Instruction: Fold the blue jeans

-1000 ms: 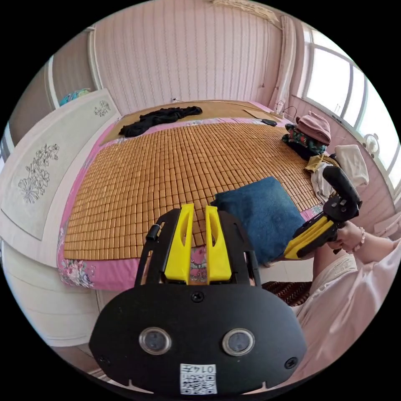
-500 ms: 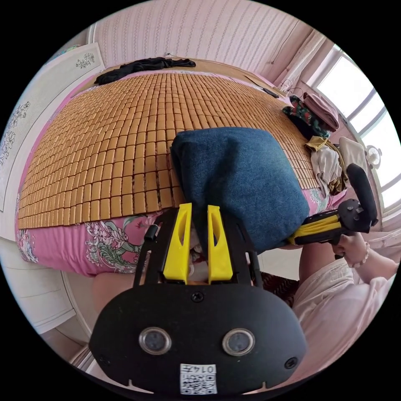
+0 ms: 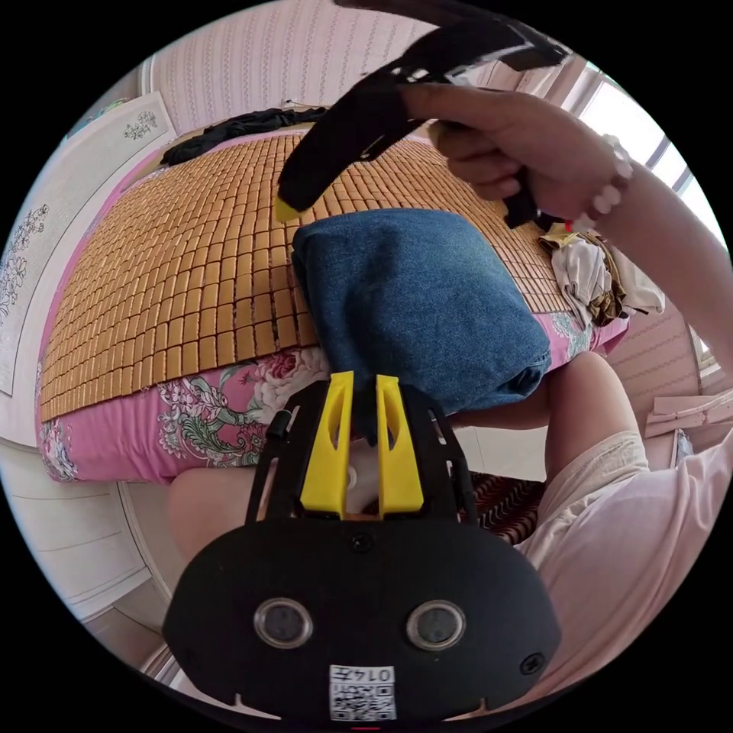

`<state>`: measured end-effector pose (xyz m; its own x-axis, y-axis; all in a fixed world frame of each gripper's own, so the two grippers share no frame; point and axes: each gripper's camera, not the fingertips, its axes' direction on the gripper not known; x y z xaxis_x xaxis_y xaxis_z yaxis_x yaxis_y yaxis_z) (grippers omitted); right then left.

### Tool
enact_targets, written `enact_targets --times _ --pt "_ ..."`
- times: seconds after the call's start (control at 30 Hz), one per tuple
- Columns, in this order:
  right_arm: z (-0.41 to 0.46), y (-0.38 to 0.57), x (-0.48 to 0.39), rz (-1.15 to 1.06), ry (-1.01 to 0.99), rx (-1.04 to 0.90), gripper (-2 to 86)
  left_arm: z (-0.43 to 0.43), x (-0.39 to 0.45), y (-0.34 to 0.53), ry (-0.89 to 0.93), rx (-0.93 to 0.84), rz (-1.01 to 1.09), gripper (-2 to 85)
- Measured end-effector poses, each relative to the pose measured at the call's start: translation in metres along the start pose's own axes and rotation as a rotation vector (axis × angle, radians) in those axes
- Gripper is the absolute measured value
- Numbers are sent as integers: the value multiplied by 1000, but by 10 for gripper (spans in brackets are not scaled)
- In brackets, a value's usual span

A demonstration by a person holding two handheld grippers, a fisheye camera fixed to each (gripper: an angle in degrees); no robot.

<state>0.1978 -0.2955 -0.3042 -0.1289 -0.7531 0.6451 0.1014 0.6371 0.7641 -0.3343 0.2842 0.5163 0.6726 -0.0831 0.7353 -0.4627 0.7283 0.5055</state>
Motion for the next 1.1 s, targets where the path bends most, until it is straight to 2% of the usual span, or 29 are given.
enact_targets --times 0.1,0.17,0.27,0.3,0.4,0.5,0.6,0.73,0.77,0.9,0.93,1.03,1.1 --pt "56 -33 11 -9 170 -242 -8 6 -7 5 21 -3 -7 47" --pt "62 -35 20 31 150 -208 -9 12 -12 9 21 -10 2 43" --pt "48 -32 44 173 14 -146 -9 15 -18 10 31 -17 12 41" --pt "34 -22 50 207 -16 -69 -8 15 -19 11 38 -17 16 41" --pt "-14 26 52 232 -48 106 -5 12 -30 17 94 -27 24 47" --pt "-38 100 35 245 -65 150 -4 14 -45 27 143 -8 -14 50" --pt "-20 176 18 384 -170 84 -3 22 -57 30 163 -17 -44 51" --pt "40 229 11 530 -203 -212 -1 32 -68 29 179 -7 -73 57" --pt "39 231 11 544 -206 -198 0 32 -73 29 177 -14 -87 53" --pt "-20 248 28 611 -198 185 16 17 -94 33 146 116 -165 68" --pt "-31 257 43 672 -178 282 71 15 -103 33 154 160 -196 94" --pt "-34 275 89 776 -258 405 166 29 -128 26 247 193 -259 144" --pt "-22 282 111 826 -301 404 164 47 -140 20 316 164 -288 158"
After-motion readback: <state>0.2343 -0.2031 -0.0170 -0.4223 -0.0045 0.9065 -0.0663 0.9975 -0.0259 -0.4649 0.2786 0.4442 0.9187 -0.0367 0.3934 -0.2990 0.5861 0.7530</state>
